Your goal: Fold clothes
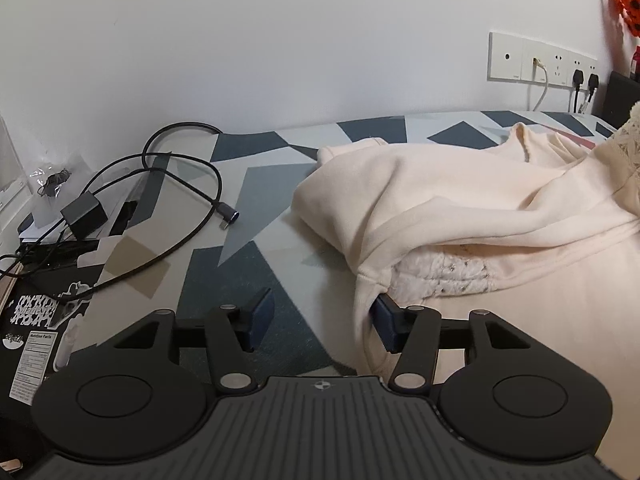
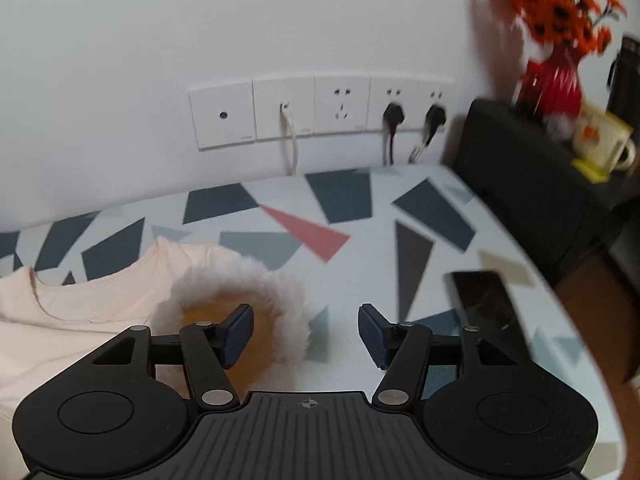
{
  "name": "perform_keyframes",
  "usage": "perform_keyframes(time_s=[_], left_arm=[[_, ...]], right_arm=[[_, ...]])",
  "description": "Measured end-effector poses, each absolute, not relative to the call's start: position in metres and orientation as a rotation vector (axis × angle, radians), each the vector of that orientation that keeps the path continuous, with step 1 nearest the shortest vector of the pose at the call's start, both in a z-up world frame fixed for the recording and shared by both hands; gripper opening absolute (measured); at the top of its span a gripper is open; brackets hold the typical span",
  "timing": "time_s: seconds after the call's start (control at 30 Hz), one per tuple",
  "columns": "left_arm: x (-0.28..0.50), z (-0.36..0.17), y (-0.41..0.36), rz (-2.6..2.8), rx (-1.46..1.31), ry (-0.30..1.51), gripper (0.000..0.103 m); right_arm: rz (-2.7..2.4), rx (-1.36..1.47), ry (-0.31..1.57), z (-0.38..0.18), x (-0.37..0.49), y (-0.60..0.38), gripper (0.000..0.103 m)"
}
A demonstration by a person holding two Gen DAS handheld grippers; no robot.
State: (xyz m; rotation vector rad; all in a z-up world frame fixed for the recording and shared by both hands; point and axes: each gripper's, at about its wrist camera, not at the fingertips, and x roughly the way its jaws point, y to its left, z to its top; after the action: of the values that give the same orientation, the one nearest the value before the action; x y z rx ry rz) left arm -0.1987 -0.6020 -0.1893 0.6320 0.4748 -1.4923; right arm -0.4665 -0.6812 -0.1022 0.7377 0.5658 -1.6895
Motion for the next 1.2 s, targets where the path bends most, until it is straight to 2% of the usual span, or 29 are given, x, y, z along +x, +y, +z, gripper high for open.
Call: perform_keyframes(time_s=[0.1, 0.23, 0.33, 0.4, 0.43, 0.47, 0.5, 0.53, 0.63, 0.73, 0.8, 0.9, 1.07, 1.1, 1.2], left_arm=[[-0.201, -0.187, -0.603, -1.496, 0.626, 0.468, 0.054], [-0.209, -0.183, -0.601, -1.528, 0.644, 0.416, 0.054], [-0.216, -0.181, -0.6, -1.559, 0.671, 0.37, 0.054], [-0.219, -0.182, -0.603, -1.565, 0.69, 0.361, 0.054], [-0.219, -0.183, -0.605, -1.567, 0.696, 0.363, 0.054], [-0.218, -0.184, -0.606, -1.575, 0.699, 0.375, 0.045], [-0.215, -0.184, -0.608, -1.583, 0.694, 0.397, 0.02], [-0.213, -0.184, -0.61, -1.592, 0.689, 0.42, 0.014], [-0.207, -0.183, -0.609, -1.58, 0.667, 0.442, 0.014], [-0.204, -0.183, -0.607, -1.559, 0.663, 0.434, 0.014], [-0.198, -0.184, -0.604, -1.541, 0.646, 0.453, 0.014], [-0.189, -0.188, -0.601, -1.519, 0.638, 0.488, 0.014], [-0.183, -0.194, -0.601, -1.515, 0.651, 0.527, 0.014], [-0.184, -0.193, -0.601, -1.519, 0.659, 0.523, 0.014], [-0.185, -0.191, -0.603, -1.529, 0.684, 0.513, 0.014]], right_arm=[[-1.697, 0.744, 0.551, -0.087, -0.47, -0.679, 0.055], [-1.604, 0.884, 0.387, -0.071, -0.486, -0.676, 0.057], [-1.472, 1.06, 0.311, -0.083, -0.485, -0.695, 0.06], [-1.426, 1.124, 0.345, -0.099, -0.474, -0.712, 0.06], [-1.428, 1.148, 0.378, -0.107, -0.468, -0.72, 0.055], [-1.437, 1.172, 0.412, -0.115, -0.463, -0.728, 0.046], [-1.435, 1.194, 0.427, -0.121, -0.459, -0.735, 0.011], [-1.422, 1.211, 0.411, -0.122, -0.455, -0.741, 0.006], [-1.371, 1.092, 0.34, -0.09, -0.436, -0.758, 0.005], [-1.22, 0.843, 0.187, -0.029, -0.427, -0.753, 0.005], [-1.168, 0.691, 0.179, -0.003, -0.433, -0.744, 0.005], [-1.144, 0.763, 0.242, -0.024, -0.46, -0.739, 0.006], [-1.208, 0.987, 0.504, -0.12, -0.485, -0.721, 0.006], [-1.221, 1.019, 0.53, -0.135, -0.489, -0.717, 0.009], [-1.305, 1.021, 0.45, -0.138, -0.498, -0.704, 0.041]])
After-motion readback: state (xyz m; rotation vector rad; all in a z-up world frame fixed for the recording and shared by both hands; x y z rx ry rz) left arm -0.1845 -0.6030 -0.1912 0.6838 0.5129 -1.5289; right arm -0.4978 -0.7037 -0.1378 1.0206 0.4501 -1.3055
